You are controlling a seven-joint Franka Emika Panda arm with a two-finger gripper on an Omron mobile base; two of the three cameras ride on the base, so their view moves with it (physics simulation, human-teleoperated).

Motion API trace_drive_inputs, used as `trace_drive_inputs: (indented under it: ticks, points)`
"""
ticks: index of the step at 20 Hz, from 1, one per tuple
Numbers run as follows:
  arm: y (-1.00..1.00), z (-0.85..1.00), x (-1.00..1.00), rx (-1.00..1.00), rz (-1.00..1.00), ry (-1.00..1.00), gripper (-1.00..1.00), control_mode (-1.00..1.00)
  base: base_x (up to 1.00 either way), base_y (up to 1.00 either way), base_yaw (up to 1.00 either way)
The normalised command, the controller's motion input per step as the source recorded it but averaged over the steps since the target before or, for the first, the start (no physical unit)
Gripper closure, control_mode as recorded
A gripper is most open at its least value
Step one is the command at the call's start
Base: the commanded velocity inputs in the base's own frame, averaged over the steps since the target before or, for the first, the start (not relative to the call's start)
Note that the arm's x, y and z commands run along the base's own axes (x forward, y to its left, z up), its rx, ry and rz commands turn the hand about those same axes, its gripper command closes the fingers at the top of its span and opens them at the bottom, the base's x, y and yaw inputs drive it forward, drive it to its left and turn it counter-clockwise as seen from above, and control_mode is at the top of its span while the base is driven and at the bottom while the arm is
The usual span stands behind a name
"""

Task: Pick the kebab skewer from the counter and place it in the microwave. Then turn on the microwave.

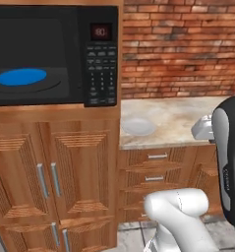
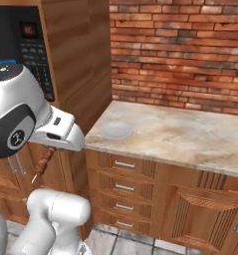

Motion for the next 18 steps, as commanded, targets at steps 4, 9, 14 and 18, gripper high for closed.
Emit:
trace_drive_inputs:
  ticks: [4,9,14,18]
  points:
    - [0.0,0.0,0.0,0.0,0.0,0.0,1.0,1.0,-0.19,0.1,0.39]
    - [0.0,0.0,0.0,0.0,0.0,0.0,1.0,1.0,-0.13,0.13,0.39]
    - [0.0,0.0,0.0,0.0,0.0,0.0,1.0,1.0,-0.27,0.26,0.36]
    - [0.0,0.0,0.0,0.0,0.0,0.0,1.0,1.0,-0.06,0.11,0.38]
